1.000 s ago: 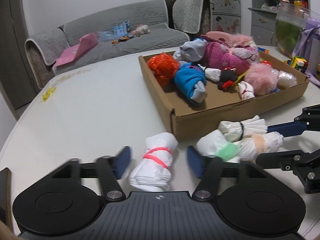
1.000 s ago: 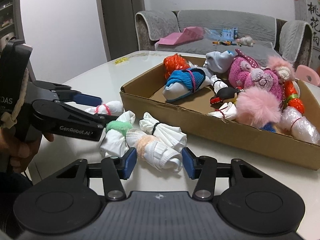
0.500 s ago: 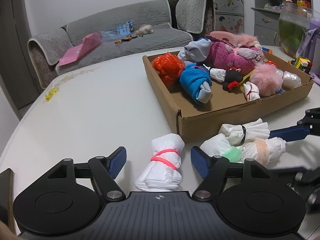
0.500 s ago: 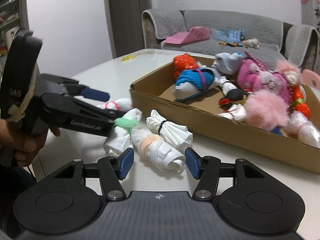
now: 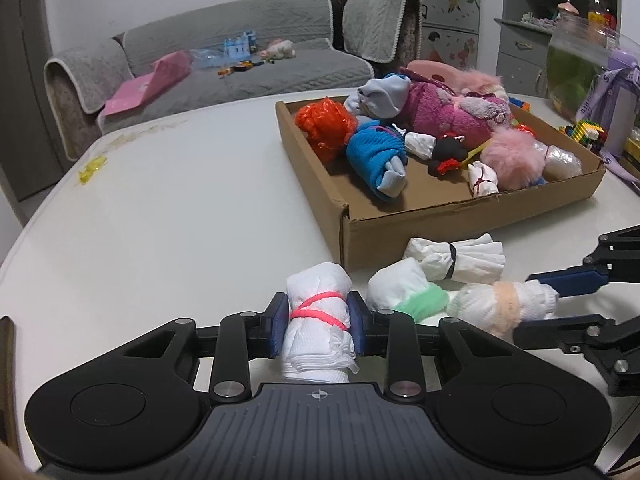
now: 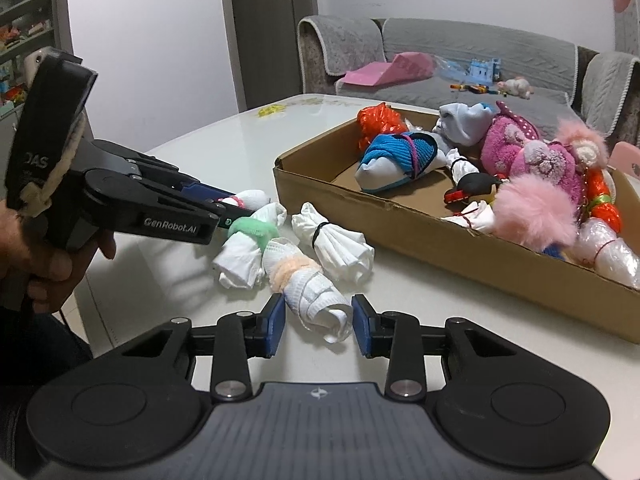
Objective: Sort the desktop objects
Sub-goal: 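Grasp the white sock with pink band with the left tool while the right tool grasps the peach-banded sock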
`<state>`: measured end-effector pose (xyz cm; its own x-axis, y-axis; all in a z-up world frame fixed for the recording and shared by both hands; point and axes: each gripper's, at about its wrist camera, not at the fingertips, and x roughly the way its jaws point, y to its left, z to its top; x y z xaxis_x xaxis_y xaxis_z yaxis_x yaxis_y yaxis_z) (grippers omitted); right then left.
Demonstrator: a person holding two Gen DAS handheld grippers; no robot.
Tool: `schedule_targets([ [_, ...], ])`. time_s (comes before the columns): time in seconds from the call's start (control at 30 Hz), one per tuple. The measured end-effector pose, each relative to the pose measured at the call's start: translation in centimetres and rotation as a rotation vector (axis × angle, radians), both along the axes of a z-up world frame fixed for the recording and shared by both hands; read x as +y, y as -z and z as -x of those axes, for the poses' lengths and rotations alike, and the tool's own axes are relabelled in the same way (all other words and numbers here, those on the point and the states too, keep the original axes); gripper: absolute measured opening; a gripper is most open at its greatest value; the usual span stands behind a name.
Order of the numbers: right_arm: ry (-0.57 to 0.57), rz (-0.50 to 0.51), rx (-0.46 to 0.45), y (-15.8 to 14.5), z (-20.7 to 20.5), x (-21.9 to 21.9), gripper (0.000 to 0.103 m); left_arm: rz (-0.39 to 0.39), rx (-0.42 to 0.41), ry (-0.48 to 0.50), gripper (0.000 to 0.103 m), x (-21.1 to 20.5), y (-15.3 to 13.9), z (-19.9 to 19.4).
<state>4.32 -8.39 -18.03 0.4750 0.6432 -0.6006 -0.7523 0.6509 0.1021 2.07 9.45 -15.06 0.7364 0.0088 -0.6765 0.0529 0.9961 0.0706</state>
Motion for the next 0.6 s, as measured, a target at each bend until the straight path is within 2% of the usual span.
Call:
schedule_targets([
  [0.3, -0.041, 0.01, -0.002, 0.0, 0.1, 0.7, 0.035, 0.017, 0.002, -0.002, 0.038, 0.2, 0.0, 0.1],
  [0.43, -0.069, 0.037, -0.027, 0.3, 0.2, 1.7, 0.044, 0.019, 0.0, -0.003, 0.038, 0.2, 0.1, 0.1],
  [0.57, -0.089, 0.044, -0.02, 0.2, 0.0, 2.3, 0.045, 0.018, -0.001, -0.005, 0.038, 0.2, 0.1, 0.2],
  [0.6, -0.091, 0.042, -0.014, 0.1, -0.1, 2.4, 0.042, 0.019, 0.0, -0.005, 0.038, 0.2, 0.1, 0.2],
])
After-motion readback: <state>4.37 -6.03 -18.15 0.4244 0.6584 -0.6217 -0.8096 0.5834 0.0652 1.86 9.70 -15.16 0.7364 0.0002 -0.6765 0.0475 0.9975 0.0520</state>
